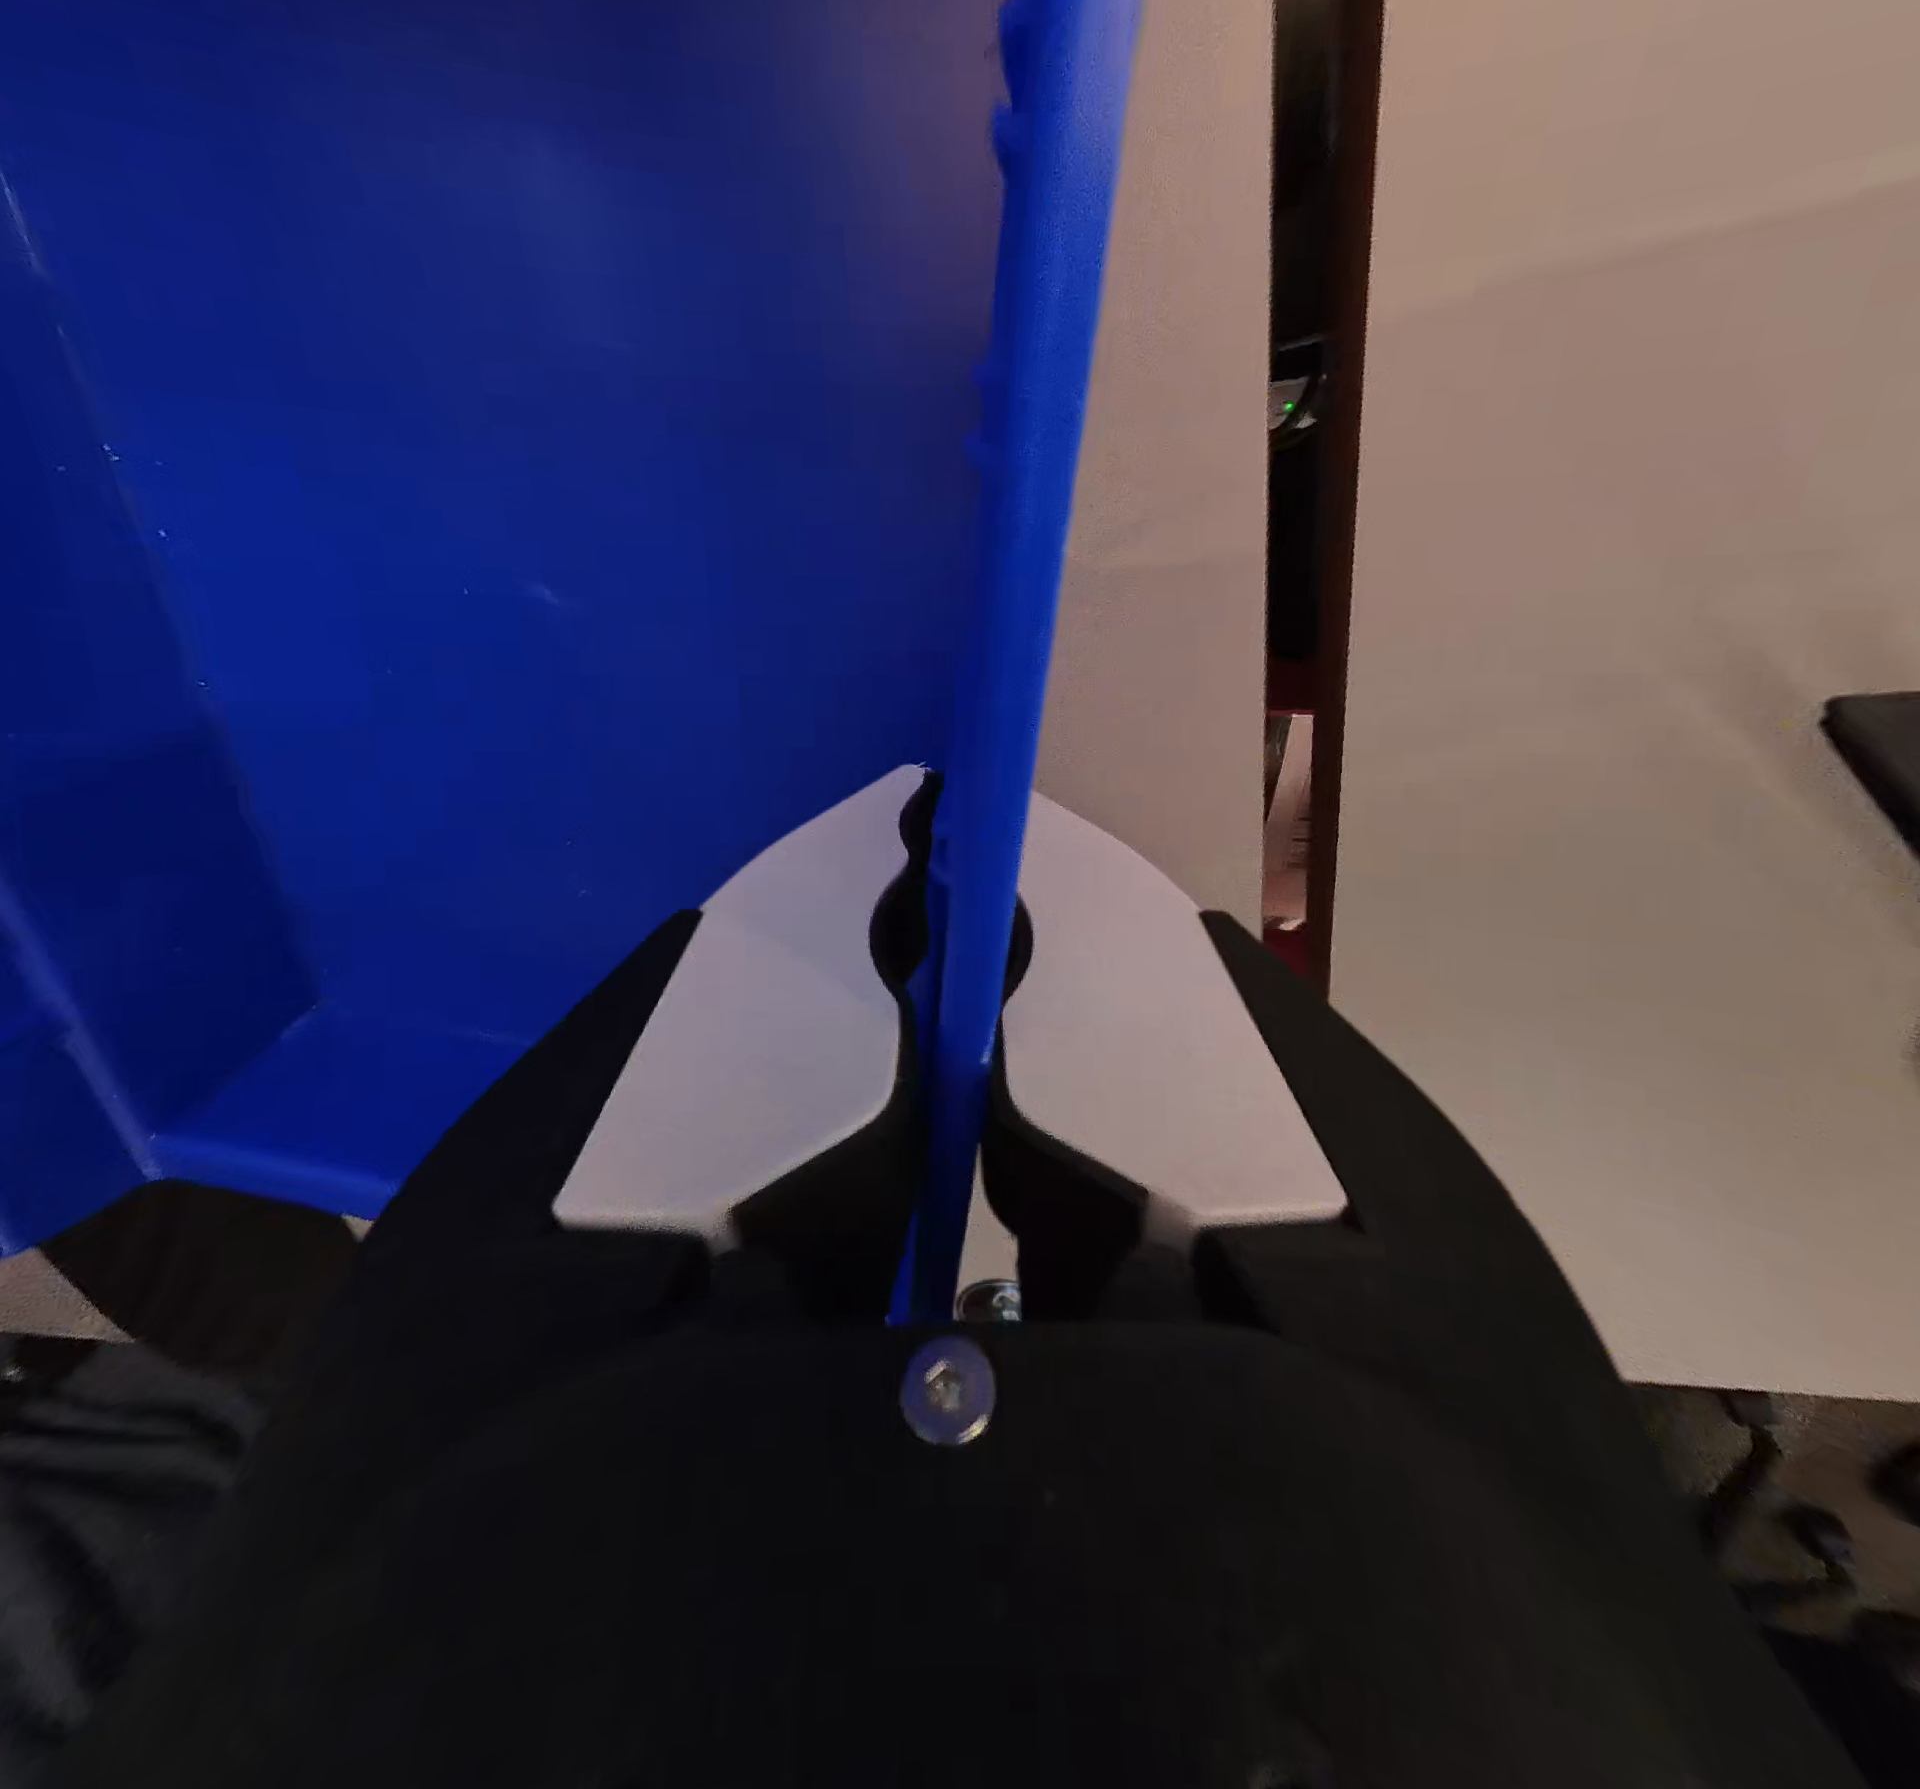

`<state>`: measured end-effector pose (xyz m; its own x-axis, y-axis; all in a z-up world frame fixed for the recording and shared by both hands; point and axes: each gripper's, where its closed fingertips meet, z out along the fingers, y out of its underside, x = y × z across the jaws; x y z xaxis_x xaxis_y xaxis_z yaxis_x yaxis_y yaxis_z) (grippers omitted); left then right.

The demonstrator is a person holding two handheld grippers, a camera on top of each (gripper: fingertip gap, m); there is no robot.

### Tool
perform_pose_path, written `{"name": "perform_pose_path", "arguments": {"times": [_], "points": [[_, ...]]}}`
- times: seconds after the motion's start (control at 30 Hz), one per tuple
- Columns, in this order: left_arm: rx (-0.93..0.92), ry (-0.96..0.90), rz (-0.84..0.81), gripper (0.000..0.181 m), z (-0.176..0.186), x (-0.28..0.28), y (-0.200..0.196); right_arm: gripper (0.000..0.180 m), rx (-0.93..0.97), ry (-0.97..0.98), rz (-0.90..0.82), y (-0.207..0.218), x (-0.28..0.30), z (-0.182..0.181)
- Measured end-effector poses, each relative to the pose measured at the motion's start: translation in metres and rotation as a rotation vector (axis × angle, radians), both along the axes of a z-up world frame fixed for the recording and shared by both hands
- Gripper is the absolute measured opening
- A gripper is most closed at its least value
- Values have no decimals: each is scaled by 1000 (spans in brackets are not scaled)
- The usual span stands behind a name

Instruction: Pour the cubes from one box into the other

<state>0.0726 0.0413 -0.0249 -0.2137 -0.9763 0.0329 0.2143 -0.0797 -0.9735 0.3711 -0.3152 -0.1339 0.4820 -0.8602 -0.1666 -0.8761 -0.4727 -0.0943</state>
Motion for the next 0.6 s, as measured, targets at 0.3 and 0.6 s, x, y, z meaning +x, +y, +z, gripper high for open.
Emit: {"name": "perform_pose_path", "arguments": {"times": [0.3,0.6], "points": [[-122,487,-86,55,19,50,17,8,-7,-14,64,-1,-2,-1],[-66,1188,55,58,-25,94,36,11,-13,-61,140,-2,1,-1]]}}
